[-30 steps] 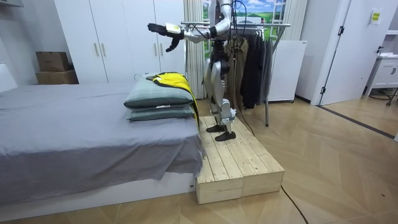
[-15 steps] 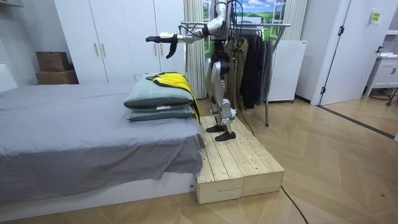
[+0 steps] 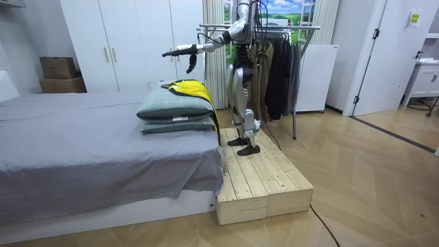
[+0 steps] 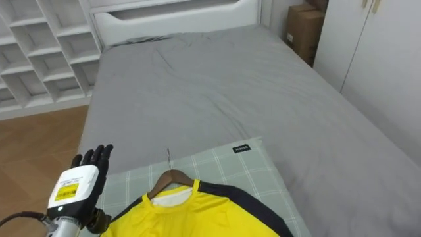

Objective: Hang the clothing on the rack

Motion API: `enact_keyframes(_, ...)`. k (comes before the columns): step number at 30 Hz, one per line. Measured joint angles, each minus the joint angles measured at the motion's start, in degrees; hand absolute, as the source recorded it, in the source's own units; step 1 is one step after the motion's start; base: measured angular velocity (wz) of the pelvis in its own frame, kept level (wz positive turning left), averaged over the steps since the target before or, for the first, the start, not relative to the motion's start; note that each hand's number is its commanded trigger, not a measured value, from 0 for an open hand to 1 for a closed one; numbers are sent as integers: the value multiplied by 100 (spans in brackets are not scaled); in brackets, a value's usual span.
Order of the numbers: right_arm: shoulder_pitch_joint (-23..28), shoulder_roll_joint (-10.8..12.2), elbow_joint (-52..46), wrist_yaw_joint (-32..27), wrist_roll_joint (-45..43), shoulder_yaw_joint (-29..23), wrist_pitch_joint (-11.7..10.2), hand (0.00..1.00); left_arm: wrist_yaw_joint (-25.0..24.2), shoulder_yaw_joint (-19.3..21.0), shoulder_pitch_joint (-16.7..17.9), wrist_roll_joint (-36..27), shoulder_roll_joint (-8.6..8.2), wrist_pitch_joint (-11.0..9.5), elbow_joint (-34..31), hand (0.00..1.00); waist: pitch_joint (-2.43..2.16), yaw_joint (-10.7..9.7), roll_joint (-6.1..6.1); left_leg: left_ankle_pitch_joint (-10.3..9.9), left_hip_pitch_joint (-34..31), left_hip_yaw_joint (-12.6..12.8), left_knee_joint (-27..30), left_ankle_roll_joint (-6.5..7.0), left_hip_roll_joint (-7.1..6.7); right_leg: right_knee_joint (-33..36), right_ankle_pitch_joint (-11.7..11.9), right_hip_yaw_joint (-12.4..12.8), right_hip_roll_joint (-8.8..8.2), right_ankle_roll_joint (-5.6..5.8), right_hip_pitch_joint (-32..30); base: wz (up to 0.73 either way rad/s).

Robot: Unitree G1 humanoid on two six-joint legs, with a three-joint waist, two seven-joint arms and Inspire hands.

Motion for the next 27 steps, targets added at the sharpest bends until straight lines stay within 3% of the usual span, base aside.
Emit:
enact_keyframes(10, -22, -1, 62, -185, 41, 101, 84, 0, 32, 19, -69, -4, 0, 38, 377, 0, -30, 2, -23, 0, -226, 5, 126, 1, -2, 164, -3, 7, -17, -1, -219, 0)
enact_keyframes(15, -101, -6, -11, -210, 53, 147, 134, 0, 39, 101, -266, -73, 1, 42, 506, 0, -78, 37, 12, 0, -436, 1, 210, 1, -10, 314, -23, 25, -28, -17, -462, -1)
enact_keyframes(20, -448, -14, -30, -328, 463, 438, 13, 0, 284, 242, -1134, -593, 8, -78, 1532, 0, -67, 89, -10, 114, -798, 74, 233, 11, -61, 575, -18, 72, -83, -30, -955, -7)
enact_keyframes(23, -460, -23, -37, -419, 749, 438, -87, 0, 354, 255, -1400, -775, 35, -176, 1784, 0, -65, 76, -16, 150, -967, 80, 258, 21, -71, 624, -10, 65, -104, -30, -1152, 2)
enact_keyframes(27, -668, -30, -18, -424, 831, 449, -153, 0, 516, 264, -1872, -1180, 130, -268, 2078, 0, -18, 83, -89, 163, -1390, 100, 416, 27, -90, 876, -14, 42, -162, -32, -1616, -1)
